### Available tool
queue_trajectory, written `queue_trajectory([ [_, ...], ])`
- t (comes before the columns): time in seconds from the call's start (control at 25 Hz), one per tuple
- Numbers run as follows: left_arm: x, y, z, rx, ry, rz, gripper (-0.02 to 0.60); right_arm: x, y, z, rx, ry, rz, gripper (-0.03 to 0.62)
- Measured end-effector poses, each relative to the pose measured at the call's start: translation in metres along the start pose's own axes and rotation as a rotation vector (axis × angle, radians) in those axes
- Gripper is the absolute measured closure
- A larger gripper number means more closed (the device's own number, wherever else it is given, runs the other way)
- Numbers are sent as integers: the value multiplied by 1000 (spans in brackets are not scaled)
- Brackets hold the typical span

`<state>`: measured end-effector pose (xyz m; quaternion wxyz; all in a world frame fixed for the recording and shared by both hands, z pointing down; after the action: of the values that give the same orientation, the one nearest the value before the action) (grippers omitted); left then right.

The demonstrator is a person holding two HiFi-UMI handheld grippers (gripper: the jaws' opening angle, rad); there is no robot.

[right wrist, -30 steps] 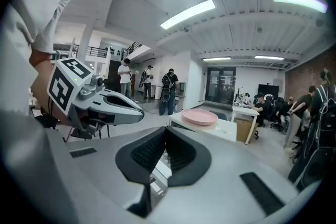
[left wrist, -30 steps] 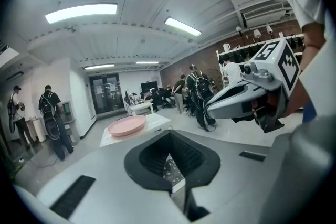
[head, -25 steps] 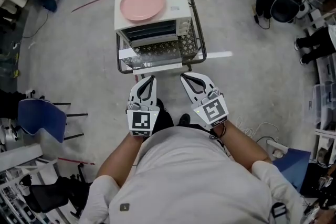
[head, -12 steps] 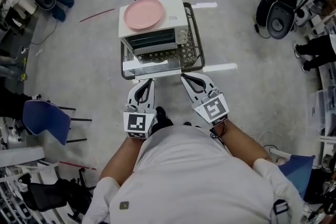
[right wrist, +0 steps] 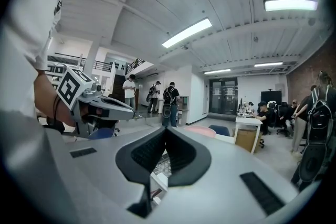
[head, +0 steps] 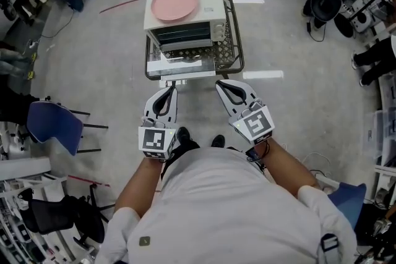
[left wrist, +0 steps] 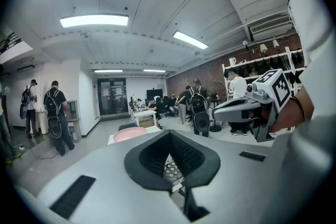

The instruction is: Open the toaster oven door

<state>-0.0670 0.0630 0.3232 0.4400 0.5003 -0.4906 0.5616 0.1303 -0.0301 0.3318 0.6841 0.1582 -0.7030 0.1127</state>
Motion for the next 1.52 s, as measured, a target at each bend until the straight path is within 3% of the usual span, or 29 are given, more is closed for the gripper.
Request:
queue_trajectory([
  [0.28, -2, 4, -19, 16, -3, -6, 566, -2, 18, -8, 6, 1, -6, 576],
  [0.52, -3, 11, -45, 75, -7, -2, 566, -7, 47, -16, 45, 23, 38, 576],
  [1.08, -6, 48, -153, 165, -35, -59, 566, -23, 164, -17, 74, 17, -3, 576],
  [1.52, -6, 72, -230, 237, -66, -105, 566, -30, 263, -17, 115, 56, 24, 577],
])
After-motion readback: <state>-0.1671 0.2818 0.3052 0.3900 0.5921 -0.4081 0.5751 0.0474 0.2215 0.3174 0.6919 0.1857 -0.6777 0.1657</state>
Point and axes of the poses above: the fingertips, and each gripper's own axes: z forward along the fingers, y to its left, x out of its underside, the point moved 8 cm from there along -z, backward along the fingers, and after that the axes turned 10 degrees about -y, right-handed, at the moved point
